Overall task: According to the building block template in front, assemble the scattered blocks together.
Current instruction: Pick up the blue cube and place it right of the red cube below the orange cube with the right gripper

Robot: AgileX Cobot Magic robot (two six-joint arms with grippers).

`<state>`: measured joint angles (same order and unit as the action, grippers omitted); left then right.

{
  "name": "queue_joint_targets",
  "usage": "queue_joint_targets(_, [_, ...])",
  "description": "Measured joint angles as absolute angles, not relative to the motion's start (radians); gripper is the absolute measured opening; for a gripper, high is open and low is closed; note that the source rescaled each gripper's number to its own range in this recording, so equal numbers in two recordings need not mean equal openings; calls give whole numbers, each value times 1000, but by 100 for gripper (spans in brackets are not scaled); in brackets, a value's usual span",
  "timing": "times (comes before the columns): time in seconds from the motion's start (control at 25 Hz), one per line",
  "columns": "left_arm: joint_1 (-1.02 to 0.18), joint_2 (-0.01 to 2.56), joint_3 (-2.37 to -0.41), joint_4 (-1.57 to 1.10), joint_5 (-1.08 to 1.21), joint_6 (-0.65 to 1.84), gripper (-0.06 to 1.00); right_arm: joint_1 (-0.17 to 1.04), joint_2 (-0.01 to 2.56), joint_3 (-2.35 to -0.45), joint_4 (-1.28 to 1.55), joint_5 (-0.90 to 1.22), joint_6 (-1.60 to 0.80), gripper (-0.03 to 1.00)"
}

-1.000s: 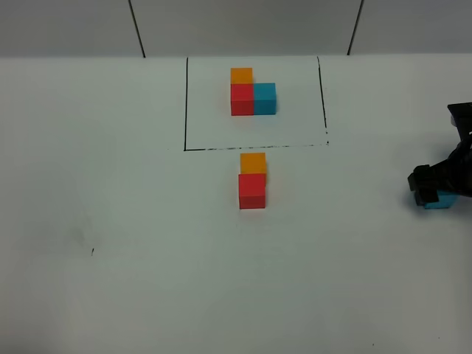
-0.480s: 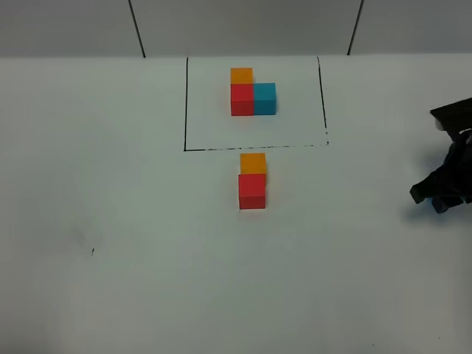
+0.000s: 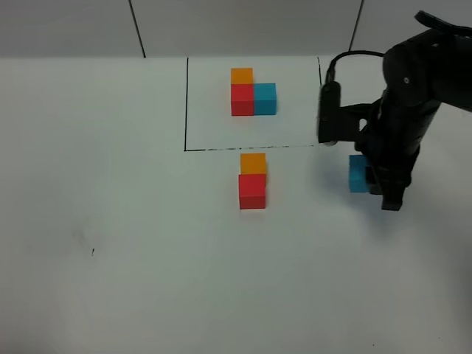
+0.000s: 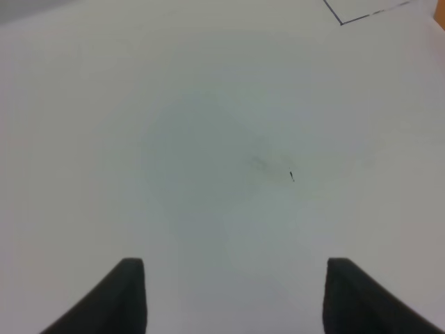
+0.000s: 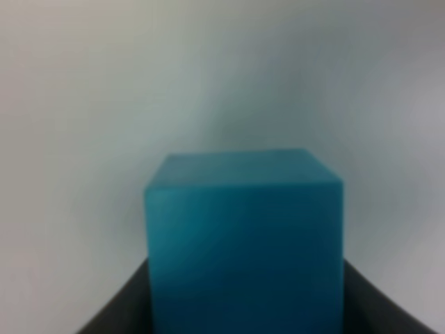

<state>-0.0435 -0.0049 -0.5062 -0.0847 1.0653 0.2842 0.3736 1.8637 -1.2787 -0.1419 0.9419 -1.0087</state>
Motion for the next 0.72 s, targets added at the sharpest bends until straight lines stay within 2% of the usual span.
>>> queue_joint_targets(0.4, [-44,-5,-506,-85,1065,284,26,485,2061,-1490,-68,1027,-1065,1])
queue_joint_targets(0.72, [-44,-5,-506,-85,1065,284,26,489,2122,-1531,-22,1015,-1094,1])
